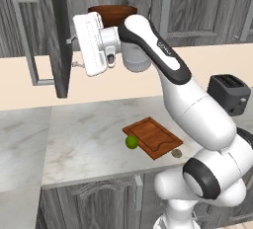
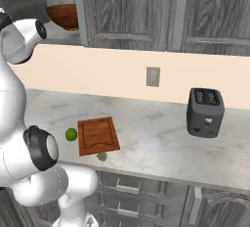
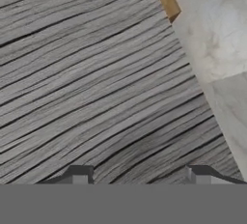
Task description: Open the cabinet. Place the bowl and condiment on the counter. Then place the lime and garlic on the cutting board.
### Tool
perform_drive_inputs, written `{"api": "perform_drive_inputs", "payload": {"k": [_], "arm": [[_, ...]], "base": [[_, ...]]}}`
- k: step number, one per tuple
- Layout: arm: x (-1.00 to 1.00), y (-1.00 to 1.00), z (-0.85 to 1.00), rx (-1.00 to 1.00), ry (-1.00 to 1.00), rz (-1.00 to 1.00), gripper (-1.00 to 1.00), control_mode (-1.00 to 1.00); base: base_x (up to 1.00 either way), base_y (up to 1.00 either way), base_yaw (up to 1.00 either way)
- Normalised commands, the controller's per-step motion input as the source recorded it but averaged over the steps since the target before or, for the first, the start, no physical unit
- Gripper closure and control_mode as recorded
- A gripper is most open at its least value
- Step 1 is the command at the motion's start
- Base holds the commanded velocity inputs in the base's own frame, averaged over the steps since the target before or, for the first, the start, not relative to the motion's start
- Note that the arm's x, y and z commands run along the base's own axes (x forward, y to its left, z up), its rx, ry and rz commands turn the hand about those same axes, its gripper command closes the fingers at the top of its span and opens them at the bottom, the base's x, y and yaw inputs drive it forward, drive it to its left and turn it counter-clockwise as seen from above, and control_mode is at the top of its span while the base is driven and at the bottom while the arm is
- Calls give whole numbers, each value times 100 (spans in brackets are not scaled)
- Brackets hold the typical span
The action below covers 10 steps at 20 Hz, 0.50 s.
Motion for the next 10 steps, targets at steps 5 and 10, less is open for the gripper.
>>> {"api": "perform_drive_inputs", "payload": {"k": [5,10], "arm": [[-20,-26,0,0,-3,-6,-100,-100],[-37,-49,0,2,-8,-21,-100,-100]], "base": [[0,0,0],[0,0,0]]}}
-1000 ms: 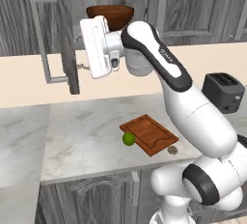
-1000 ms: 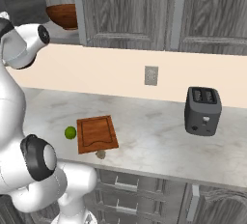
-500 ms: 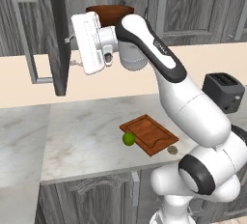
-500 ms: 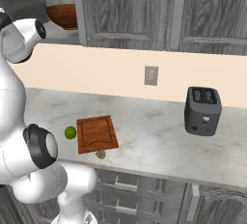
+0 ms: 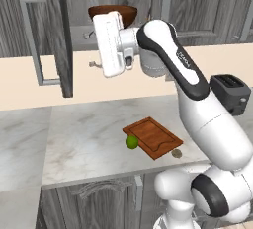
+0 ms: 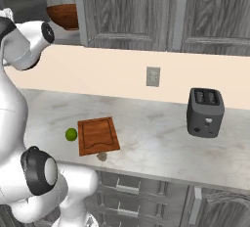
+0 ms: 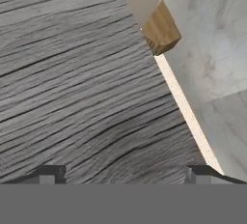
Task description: Open the cabinet. Place the bowl and condiment on the counter. Then place the lime and garlic on the cutting board.
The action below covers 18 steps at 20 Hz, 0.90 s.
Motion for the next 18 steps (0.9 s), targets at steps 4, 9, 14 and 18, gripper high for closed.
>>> {"api": "perform_drive_inputs", "payload": {"k": [4,9,14,18], "arm": [[-41,-75,0,0,-13,-33,-100,-100],[-8,-54,0,-3,-9,-33,-100,-100],[2,-5,0,-21,-15,-33,-100,-100],[1,-6,0,-34,-30,-14,-100,-100]], "base": [[0,0,0],[0,0,0],[0,0,0],[0,0,0]]}}
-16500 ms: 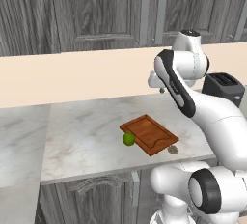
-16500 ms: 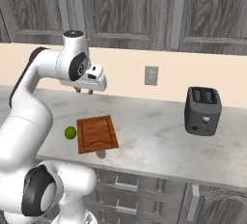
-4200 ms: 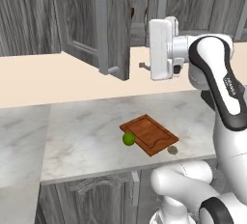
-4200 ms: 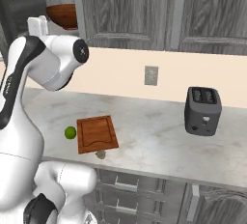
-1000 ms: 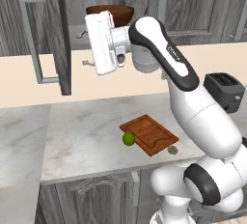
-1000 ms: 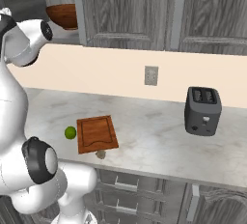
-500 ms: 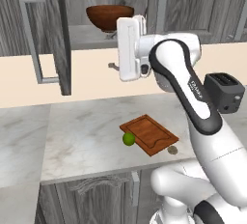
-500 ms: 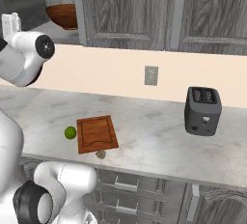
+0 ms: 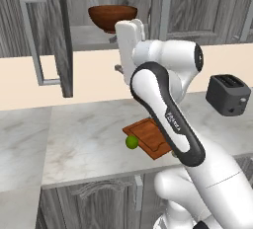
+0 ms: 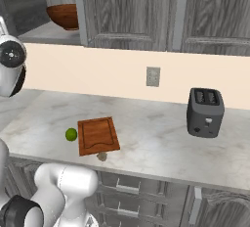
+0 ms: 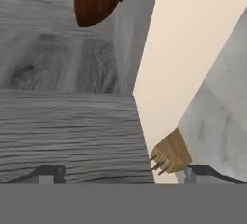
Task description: Open the cabinet. Place the bowl and condiment on the counter. Then place the lime and garlic on the cutting board.
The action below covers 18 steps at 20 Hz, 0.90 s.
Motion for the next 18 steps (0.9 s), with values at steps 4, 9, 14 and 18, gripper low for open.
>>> {"api": "perform_drive_inputs", "payload": {"k": [4,9,14,18], "arm": [[3,-23,0,-33,-18,-12,-100,-100],[20,-68,0,-25,-2,-15,-100,-100],[4,-73,8,-17,0,-13,-100,-100],[0,-43,8,-17,-12,-1,-100,-100]], "base": [[0,0,0],[0,0,0],[0,0,0],[0,0,0]]}}
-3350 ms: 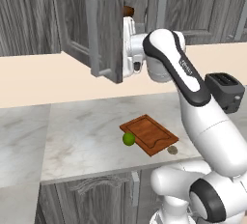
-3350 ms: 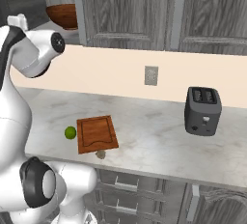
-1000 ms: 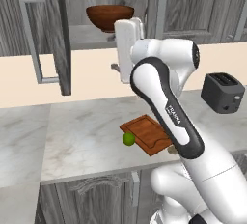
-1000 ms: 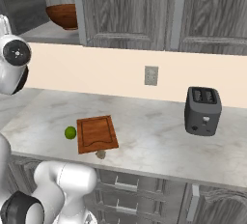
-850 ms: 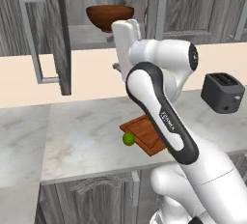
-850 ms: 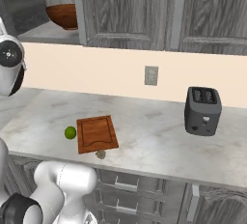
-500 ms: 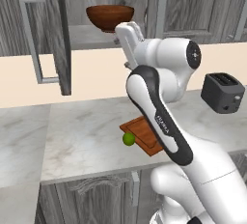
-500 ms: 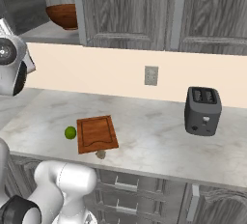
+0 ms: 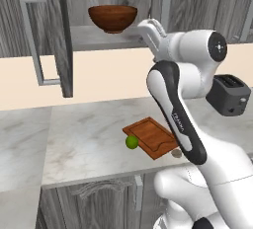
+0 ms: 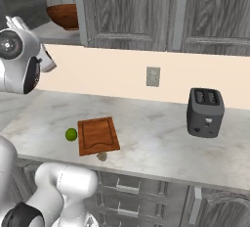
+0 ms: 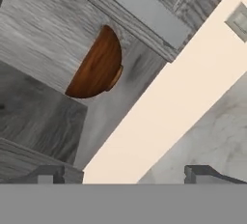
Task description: Open the cabinet. Place the bowl and condiment on the counter. Then place the lime and garlic on the cutting board.
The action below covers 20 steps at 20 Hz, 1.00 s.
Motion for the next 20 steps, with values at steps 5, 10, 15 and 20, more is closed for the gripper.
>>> {"api": "perform_drive_inputs", "payload": {"k": [5,10,15,20], "arm": [[0,-22,2,-18,-21,3,-100,-100],[0,-13,7,-31,-12,1,-100,-100],[-4,-24,26,-34,0,-7,-100,-100],[-6,-39,20,-26,0,-6,-100,-100]], "base": [[0,0,0],[0,0,0],[0,0,0],[0,0,0]]}}
